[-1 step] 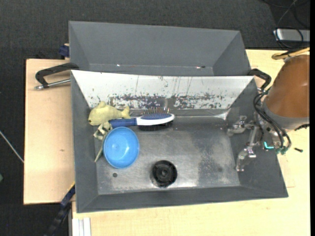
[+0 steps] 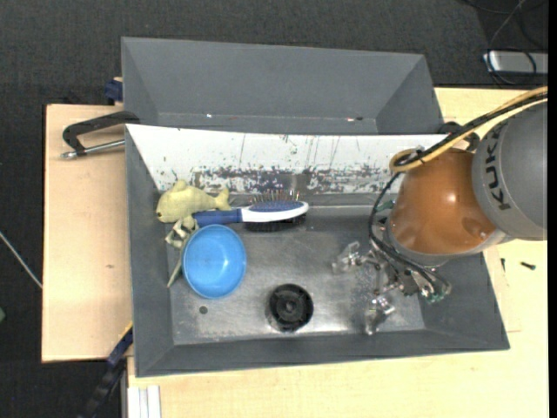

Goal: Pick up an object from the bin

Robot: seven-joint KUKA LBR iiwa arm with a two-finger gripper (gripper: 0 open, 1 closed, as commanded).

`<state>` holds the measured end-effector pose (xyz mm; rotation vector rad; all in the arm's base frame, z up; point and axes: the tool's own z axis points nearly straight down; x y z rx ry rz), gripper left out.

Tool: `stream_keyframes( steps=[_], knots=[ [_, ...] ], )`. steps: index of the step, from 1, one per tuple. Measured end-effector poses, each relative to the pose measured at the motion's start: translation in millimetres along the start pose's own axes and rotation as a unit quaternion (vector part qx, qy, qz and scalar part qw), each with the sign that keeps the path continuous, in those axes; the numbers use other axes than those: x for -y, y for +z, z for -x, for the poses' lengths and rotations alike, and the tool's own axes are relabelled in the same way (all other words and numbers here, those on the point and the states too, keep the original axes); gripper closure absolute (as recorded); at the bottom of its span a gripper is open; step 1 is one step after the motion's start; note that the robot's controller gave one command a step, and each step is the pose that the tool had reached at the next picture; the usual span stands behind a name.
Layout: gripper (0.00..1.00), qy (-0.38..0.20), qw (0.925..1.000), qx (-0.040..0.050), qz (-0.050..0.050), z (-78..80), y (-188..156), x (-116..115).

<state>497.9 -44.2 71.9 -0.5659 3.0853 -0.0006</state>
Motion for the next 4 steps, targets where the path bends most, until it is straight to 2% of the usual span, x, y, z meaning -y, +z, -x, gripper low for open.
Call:
stream_keyframes(
  steps=[1, 2, 3, 4],
  knots=[
    [0.00, 0.027, 0.9996, 0.0053, -0.001, 31.2, -118, -26],
    [0.00, 0.004, 1.0000, -0.0023, 0.003, 78.0, -57, -129],
    [0.00, -0.067, 0.9977, 0.0015, 0.001, 38.3, -5, -111],
    [1.00, -0.069, 0.9976, -0.0081, 0.003, 34.4, -5, -112]
  ],
)
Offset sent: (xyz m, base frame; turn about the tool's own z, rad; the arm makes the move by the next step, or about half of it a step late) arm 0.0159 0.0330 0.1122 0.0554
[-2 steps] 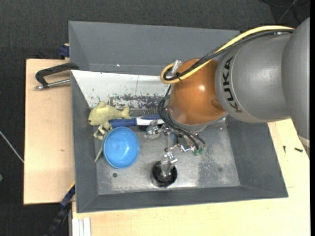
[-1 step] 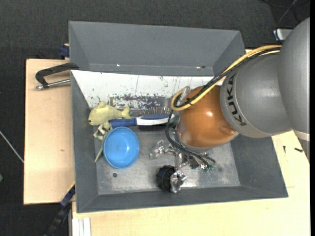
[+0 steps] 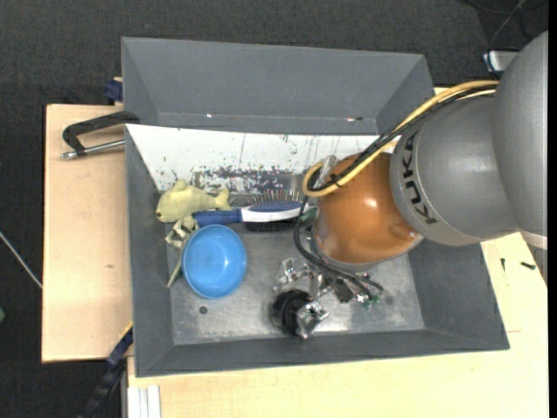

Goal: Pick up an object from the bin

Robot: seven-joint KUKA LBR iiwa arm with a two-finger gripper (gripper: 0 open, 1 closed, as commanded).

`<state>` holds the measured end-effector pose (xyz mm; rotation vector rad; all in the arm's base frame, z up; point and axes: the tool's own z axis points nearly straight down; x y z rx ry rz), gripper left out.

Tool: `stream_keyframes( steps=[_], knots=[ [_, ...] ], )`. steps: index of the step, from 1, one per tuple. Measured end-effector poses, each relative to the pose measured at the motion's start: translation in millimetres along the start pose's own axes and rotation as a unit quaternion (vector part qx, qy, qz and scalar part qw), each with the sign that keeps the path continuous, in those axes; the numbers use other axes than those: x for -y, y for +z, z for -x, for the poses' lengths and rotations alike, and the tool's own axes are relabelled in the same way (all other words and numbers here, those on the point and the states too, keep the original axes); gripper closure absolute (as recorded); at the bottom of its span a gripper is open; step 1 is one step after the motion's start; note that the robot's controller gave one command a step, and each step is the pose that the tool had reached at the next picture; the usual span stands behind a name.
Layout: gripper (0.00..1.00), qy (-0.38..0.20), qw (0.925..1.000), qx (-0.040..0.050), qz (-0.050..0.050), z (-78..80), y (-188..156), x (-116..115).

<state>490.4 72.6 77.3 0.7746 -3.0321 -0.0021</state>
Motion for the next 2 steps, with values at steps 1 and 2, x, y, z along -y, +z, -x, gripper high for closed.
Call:
stream_keyframes(
  steps=[1, 2],
  knots=[
    [1.00, -0.131, 0.9913, 0.0084, -0.004, -3.7, -15, 38],
    [1.00, -0.170, 0.9854, 0.0121, -0.007, -6.4, -205, 18]
  ],
)
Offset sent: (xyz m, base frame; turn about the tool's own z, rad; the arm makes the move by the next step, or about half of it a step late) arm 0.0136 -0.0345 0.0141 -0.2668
